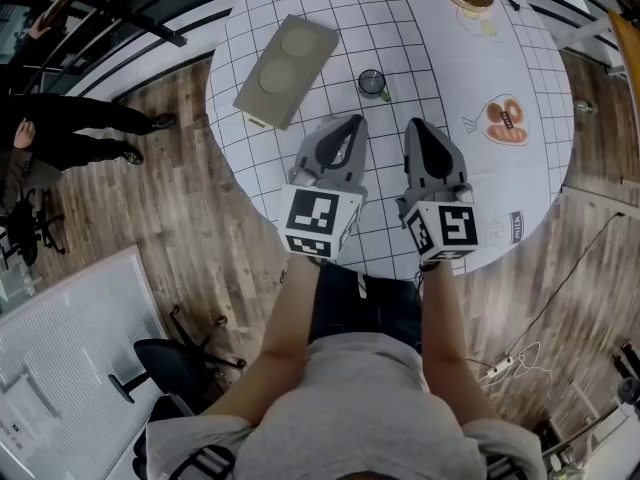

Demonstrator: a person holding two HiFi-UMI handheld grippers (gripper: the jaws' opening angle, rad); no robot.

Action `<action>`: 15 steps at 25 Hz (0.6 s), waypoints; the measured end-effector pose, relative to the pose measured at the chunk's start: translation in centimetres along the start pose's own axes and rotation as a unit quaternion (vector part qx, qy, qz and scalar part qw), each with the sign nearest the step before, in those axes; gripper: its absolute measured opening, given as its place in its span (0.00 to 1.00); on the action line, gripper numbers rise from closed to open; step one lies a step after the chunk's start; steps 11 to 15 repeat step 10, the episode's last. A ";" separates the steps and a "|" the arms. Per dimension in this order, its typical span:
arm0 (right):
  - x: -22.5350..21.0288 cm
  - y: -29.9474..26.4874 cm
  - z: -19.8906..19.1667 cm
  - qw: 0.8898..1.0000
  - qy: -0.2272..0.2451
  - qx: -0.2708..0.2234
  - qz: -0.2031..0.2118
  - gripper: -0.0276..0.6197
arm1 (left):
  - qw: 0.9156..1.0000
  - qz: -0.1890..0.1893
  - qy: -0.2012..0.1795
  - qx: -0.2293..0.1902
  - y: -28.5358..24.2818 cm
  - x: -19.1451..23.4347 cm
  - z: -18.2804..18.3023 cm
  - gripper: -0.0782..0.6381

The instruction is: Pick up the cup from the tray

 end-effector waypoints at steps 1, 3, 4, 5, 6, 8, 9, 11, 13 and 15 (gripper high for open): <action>0.1 0.0 0.0 1.000 0.001 0.000 0.000 0.06 | 1.000 0.000 -0.001 -0.001 0.0 0.0 0.0 0.12; 0.2 -0.1 0.0 1.000 0.003 0.000 0.001 0.06 | 1.000 0.001 -0.004 -0.001 0.1 0.1 0.0 0.12; 0.3 -0.2 0.0 1.000 0.004 0.001 0.002 0.06 | 1.000 0.001 -0.005 -0.001 0.0 0.2 0.0 0.12; 0.4 -0.2 0.0 1.000 0.005 0.001 0.002 0.06 | 1.000 0.001 -0.005 0.000 0.0 0.3 0.0 0.12; 0.5 -0.3 0.0 1.000 0.007 0.000 0.002 0.06 | 1.000 0.000 -0.006 0.001 0.0 0.4 0.0 0.12; 0.7 -0.4 0.0 1.000 0.011 0.000 0.003 0.06 | 1.000 0.001 -0.006 0.002 -0.1 0.5 -0.1 0.12; 0.8 -0.4 -0.1 1.000 0.013 -0.001 0.003 0.06 | 1.000 0.001 -0.006 0.002 -0.1 0.6 -0.1 0.12; 0.9 -0.5 -0.1 1.000 0.015 -0.001 0.004 0.06 | 1.000 0.002 -0.006 0.002 -0.1 0.7 -0.1 0.12; 0.9 -0.5 -0.1 1.000 0.015 -0.001 0.004 0.06 | 1.000 0.002 -0.006 0.002 -0.1 0.7 -0.1 0.12; 0.9 -0.5 -0.1 1.000 0.015 -0.001 0.004 0.06 | 1.000 0.002 -0.006 0.002 -0.1 0.7 -0.1 0.12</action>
Point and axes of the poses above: the fingertips, and each gripper's own axes: y backward along the fingers, x to its left, z out of its top, the point moved 8 cm from there along y, backward along the fingers, and after that the axes turned 15 degrees about -z, right-handed, at the moved point
